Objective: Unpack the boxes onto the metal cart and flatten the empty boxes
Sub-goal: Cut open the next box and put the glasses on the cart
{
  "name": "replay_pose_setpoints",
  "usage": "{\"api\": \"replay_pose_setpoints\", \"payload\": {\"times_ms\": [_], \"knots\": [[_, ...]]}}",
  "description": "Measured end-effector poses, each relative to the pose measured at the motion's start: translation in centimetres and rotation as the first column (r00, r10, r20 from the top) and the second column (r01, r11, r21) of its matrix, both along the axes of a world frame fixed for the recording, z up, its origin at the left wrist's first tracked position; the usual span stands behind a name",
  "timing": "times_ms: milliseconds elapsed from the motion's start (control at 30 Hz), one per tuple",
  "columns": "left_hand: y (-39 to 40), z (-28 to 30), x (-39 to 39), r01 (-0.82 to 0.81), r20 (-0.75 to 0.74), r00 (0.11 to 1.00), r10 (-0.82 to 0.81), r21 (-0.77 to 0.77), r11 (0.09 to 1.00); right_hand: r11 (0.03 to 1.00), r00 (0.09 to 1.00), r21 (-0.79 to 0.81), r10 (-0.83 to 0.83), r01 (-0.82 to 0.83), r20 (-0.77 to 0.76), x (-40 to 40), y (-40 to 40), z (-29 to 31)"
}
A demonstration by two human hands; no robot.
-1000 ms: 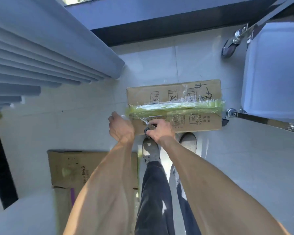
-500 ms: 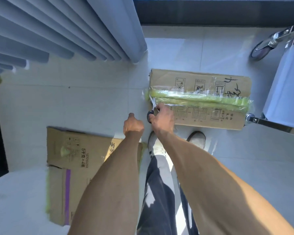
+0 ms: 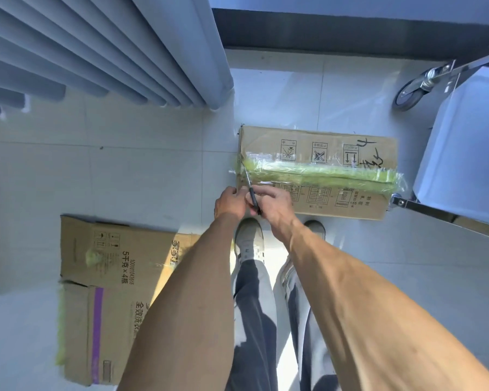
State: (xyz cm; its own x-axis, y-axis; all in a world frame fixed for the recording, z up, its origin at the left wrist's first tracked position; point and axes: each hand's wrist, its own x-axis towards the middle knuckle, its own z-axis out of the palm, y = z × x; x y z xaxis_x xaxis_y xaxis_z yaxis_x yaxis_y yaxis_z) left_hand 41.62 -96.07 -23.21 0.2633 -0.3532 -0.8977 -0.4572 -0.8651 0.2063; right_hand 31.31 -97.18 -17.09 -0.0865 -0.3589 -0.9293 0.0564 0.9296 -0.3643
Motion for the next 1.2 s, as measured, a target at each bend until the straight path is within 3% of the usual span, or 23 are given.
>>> {"api": "replay_pose_setpoints", "payload": {"times_ms": [333,433,533,600,700,833,1000,1100,1200], "knots": [[0.7,-0.3,-0.1,0.099,0.117,0.988,-0.102,0.030,0.995,0.987,0.967,0.095,-0.149,0.131,0.208,-2.6,0.0,0.9],[0.8,0.3,-0.5,0.108,0.161,0.980,-0.115,0.050,0.993,0.960,0.907,0.132,-0.278,0.248,0.316,-2.4,-0.2,1.7],[1.3,1.1,-0.3,0.081,0.206,0.973,-0.104,0.116,0.990,0.955,0.879,0.068,-0.292,0.288,0.377,-1.4,-2.5,3.1],[1.7,1.9,-0.4,0.063,0.217,0.973,-0.084,0.105,0.993,0.964,0.933,-0.027,-0.247,0.263,0.261,-0.8,-4.4,4.0],[1.6,3.1,-0.6,0.078,0.233,0.969,-0.076,-0.003,0.997,0.973,0.987,-0.187,-0.148,0.136,-0.056,-0.3,-5.8,4.4],[-0.8,4.7,-0.3,0.156,0.287,0.952,-0.108,-0.149,0.976,0.970,0.897,-0.228,-0.020,-0.091,-0.441,-1.6,-4.0,4.7],[-5.2,6.6,-1.1,0.340,0.273,0.928,-0.252,-0.350,0.873,0.959,0.789,-0.172,0.075,-0.225,-0.610,-4.7,-1.6,4.3],[-7.5,7.3,-3.1,0.387,0.274,0.917,-0.290,-0.436,0.812,0.965,0.673,-0.195,-0.026,-0.176,-0.739,-6.1,-1.6,4.5],[-9.5,7.7,-5.6,0.479,0.286,0.878,-0.384,-0.507,0.717,0.979,0.657,-0.178,-0.069,-0.101,-0.750,-7.5,-1.7,4.9]]}}
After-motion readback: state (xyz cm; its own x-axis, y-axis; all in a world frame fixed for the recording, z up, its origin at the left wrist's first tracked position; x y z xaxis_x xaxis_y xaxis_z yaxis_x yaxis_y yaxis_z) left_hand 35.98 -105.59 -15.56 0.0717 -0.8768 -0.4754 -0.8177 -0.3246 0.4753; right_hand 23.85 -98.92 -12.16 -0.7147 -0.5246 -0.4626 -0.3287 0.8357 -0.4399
